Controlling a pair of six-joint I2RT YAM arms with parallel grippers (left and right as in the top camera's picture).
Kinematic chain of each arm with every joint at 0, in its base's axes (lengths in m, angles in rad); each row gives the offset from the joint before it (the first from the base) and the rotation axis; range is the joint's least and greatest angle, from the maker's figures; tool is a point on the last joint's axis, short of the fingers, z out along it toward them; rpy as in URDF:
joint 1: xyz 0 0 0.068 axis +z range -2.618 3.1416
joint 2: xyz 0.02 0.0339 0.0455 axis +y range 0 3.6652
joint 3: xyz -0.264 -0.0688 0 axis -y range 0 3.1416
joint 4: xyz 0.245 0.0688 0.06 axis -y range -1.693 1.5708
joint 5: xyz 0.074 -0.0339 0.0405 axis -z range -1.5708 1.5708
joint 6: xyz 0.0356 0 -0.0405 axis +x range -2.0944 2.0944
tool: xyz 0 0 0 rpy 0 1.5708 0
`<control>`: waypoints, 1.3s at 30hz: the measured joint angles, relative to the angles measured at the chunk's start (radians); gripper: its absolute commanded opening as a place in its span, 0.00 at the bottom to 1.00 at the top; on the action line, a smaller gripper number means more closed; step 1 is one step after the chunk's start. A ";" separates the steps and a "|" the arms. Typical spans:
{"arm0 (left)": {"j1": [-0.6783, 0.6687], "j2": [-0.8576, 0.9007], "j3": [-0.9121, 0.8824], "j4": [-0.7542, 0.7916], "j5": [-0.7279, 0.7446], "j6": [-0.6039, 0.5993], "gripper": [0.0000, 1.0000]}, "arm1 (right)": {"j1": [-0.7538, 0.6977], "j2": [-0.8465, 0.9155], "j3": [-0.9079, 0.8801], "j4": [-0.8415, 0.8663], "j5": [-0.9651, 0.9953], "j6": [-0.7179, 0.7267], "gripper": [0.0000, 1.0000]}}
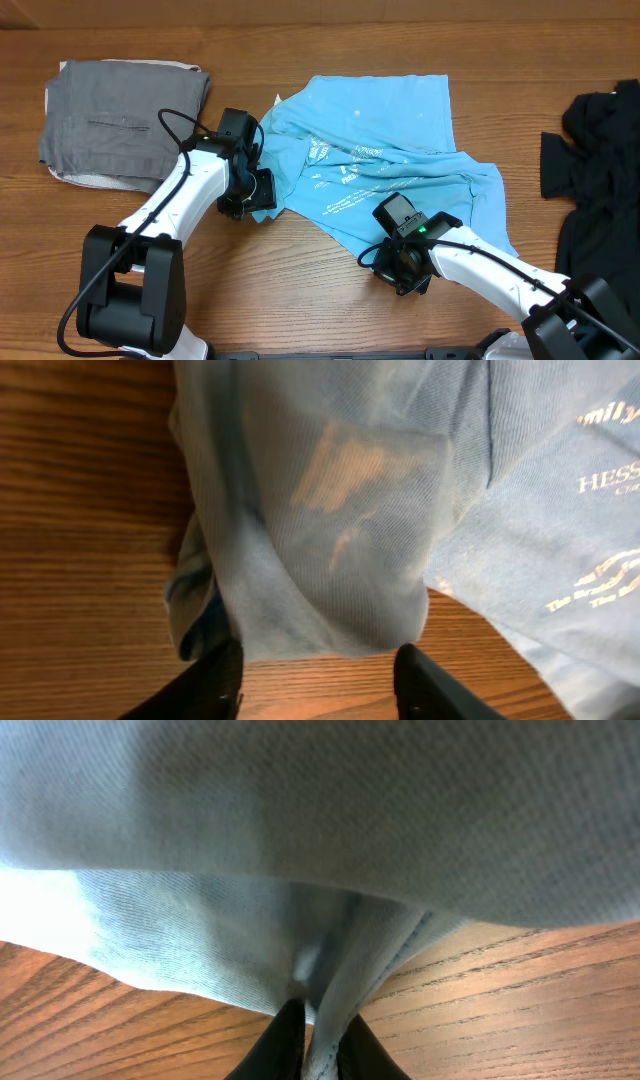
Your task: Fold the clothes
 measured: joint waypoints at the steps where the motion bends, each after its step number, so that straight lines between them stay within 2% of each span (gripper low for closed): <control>1: 0.000 0.000 0.000 0.000 -0.003 0.016 0.48 | 0.000 0.000 0.000 0.000 0.000 0.000 0.15; 8: 0.000 0.000 0.000 -0.046 -0.012 0.100 0.43 | 0.000 0.000 0.000 0.000 0.000 -0.003 0.15; 13: 0.000 0.000 0.000 -0.098 -0.016 0.103 0.43 | 0.000 0.000 0.000 0.000 0.000 -0.003 0.15; 16: 0.000 0.000 -0.002 -0.101 -0.016 0.089 0.43 | 0.000 0.000 0.000 0.001 0.000 -0.002 0.15; 26: 0.000 0.000 -0.078 0.027 -0.035 -0.031 0.49 | 0.000 0.000 0.000 0.001 0.000 -0.003 0.15; 39: 0.000 0.000 -0.103 0.101 -0.057 -0.063 0.50 | 0.000 0.000 0.000 0.002 -0.001 -0.003 0.16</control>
